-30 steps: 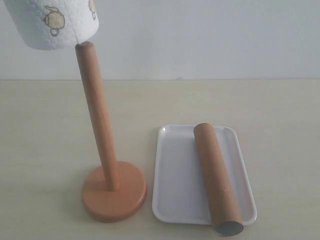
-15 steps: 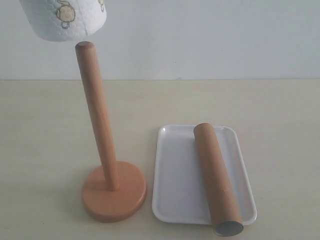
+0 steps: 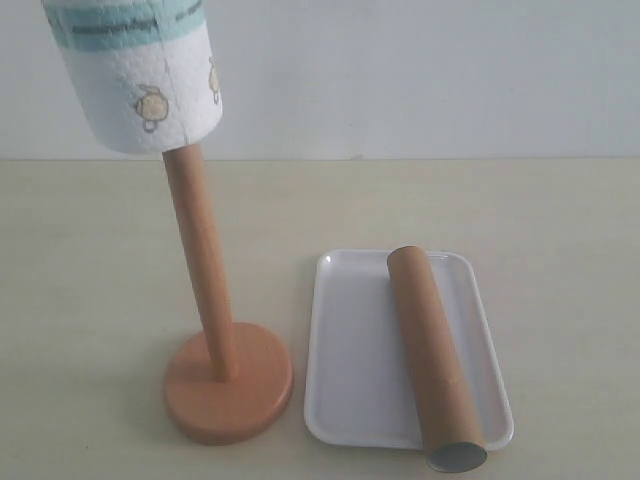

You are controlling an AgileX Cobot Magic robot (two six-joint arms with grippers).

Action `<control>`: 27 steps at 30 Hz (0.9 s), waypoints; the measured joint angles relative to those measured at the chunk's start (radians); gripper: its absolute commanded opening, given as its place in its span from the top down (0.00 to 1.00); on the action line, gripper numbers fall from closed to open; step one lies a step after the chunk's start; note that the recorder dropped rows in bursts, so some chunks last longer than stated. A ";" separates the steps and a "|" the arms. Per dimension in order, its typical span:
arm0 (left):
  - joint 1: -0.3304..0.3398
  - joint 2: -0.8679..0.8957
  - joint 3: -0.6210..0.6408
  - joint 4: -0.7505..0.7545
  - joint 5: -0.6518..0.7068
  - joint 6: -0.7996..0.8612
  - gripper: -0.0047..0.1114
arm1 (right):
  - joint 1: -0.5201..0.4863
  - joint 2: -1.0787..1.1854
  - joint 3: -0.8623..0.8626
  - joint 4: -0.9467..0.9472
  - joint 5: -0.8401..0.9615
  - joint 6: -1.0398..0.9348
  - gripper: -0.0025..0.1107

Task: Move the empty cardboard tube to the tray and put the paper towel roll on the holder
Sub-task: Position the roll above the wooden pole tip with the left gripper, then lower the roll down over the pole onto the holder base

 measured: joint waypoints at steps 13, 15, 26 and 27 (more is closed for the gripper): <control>0.000 0.000 0.208 -0.067 0.004 0.210 0.92 | 0.000 0.000 0.000 0.000 0.000 0.000 0.98; 0.000 0.000 0.246 -0.090 0.004 0.247 0.92 | 0.000 0.000 0.000 0.000 0.000 0.000 0.98; -0.002 0.000 0.484 -0.236 0.010 0.532 0.92 | 0.000 0.000 0.000 0.000 0.000 0.000 0.98; -0.002 0.002 0.509 -0.246 0.010 0.558 0.92 | 0.000 0.000 0.000 0.000 0.000 0.000 0.98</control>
